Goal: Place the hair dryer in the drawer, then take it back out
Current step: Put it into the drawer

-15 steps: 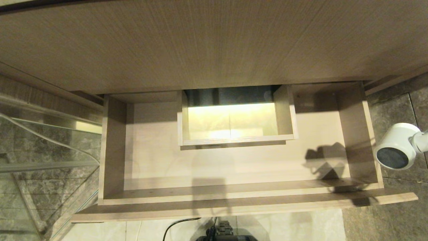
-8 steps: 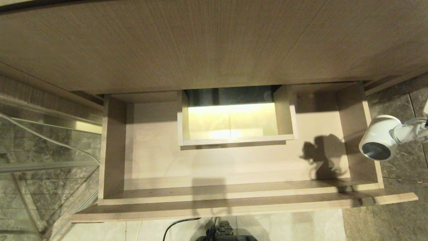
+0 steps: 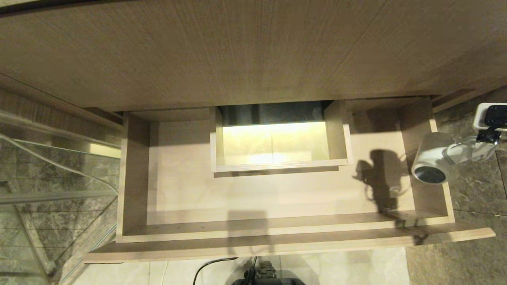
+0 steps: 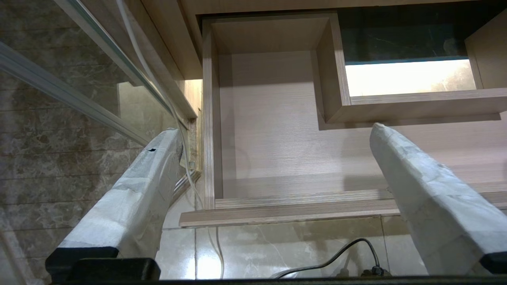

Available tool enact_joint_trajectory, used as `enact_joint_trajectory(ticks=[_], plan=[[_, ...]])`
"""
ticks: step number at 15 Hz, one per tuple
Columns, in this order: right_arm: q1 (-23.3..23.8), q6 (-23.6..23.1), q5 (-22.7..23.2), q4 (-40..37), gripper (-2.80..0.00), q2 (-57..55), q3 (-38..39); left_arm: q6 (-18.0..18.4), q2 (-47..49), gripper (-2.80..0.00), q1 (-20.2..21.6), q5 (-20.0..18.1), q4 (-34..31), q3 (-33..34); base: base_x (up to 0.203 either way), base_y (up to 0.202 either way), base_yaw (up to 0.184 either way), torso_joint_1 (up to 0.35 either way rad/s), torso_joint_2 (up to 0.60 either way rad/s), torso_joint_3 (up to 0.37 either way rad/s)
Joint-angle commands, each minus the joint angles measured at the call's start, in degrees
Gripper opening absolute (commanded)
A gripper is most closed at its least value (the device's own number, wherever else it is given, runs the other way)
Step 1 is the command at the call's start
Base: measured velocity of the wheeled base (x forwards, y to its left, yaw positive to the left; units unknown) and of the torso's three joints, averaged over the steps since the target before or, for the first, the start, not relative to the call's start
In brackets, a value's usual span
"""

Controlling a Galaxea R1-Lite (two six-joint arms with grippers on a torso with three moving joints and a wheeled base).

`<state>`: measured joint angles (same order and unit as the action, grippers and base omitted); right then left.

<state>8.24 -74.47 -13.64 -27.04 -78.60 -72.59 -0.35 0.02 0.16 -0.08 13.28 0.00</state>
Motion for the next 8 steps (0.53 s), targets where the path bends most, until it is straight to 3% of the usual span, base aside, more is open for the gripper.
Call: enact_joint_trajectory(ticks=[1,8], plan=[[-0.1,-0.7,-0.1,-1.3,-2.80,-2.5,-1.3,0.0,0.0,0.00,0.0,0.0,0.1,2.3,0.000,0.000,0.000,0.000,0.00,0.000],[0.0,-0.9,-1.4,-7.9,-2.80,-5.4,-3.9,-0.1,0.0,0.00,0.0,0.0,0.1,2.3,0.000,0.000,0.000,0.000,0.00,0.000]])
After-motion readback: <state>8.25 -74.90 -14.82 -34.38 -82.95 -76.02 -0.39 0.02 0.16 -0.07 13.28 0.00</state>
